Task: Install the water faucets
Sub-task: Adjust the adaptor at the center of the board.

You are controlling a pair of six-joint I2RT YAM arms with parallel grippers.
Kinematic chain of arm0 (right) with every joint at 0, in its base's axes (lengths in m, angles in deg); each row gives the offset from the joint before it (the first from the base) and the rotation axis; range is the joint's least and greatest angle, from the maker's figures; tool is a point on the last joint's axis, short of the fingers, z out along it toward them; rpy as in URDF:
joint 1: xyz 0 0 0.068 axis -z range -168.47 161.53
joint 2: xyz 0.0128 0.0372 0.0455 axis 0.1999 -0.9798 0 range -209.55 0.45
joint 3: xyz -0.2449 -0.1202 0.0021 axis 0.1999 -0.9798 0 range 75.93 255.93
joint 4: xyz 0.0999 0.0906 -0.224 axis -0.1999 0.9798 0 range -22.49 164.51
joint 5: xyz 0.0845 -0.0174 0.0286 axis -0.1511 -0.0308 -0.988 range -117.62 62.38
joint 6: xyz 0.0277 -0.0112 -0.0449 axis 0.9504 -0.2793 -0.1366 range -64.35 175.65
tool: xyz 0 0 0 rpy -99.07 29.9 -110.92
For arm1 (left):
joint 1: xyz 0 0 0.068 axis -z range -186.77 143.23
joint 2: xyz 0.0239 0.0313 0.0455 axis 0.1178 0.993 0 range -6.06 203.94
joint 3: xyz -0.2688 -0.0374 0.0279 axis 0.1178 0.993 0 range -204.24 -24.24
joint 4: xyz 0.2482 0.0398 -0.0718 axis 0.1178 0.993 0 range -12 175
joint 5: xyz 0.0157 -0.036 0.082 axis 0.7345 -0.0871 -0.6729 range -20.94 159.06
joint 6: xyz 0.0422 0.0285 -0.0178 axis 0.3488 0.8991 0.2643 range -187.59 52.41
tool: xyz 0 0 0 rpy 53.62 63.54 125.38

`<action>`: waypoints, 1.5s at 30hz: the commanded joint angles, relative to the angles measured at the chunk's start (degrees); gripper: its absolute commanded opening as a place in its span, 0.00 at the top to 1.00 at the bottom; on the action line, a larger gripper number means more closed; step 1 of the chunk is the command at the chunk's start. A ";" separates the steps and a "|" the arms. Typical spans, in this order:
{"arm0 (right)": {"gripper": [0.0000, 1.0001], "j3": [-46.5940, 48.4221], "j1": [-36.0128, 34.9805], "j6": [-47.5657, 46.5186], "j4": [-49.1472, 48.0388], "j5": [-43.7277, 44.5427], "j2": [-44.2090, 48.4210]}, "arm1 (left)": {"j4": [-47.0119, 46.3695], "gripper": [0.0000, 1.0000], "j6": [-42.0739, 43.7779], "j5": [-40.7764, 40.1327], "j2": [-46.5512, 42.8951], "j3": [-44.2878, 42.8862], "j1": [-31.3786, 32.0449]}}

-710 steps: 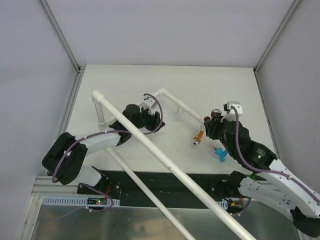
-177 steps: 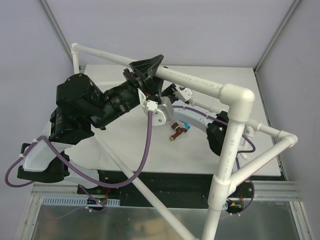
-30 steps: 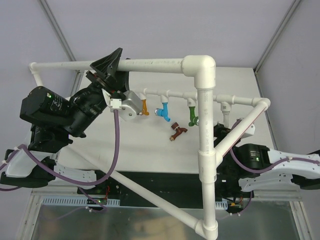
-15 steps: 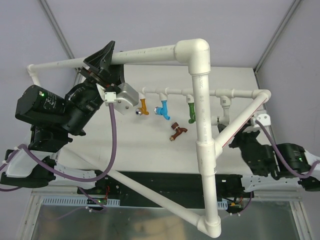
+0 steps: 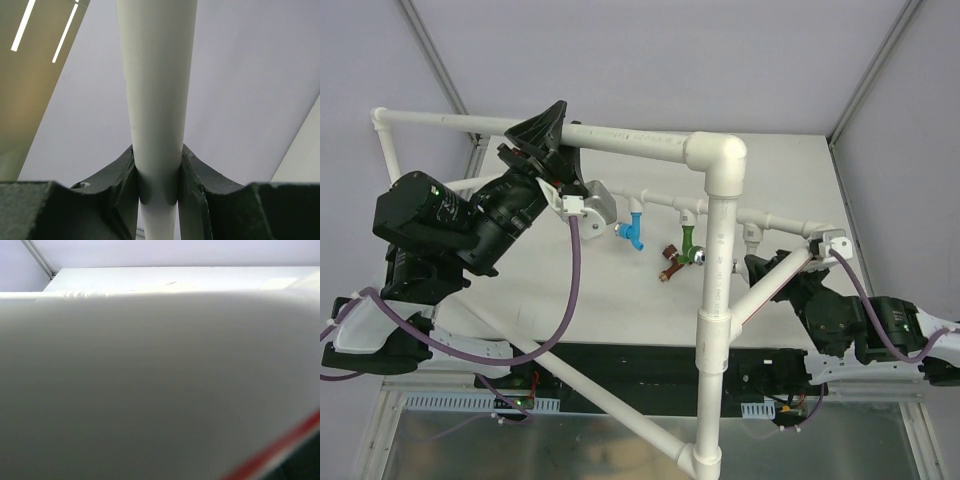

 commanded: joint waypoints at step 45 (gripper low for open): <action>0.28 -44.34 13.71 -23.13 -75.22 4.37 14.19 | -20.98 1.00 0.20 4.53 -3.76 -4.49 -0.19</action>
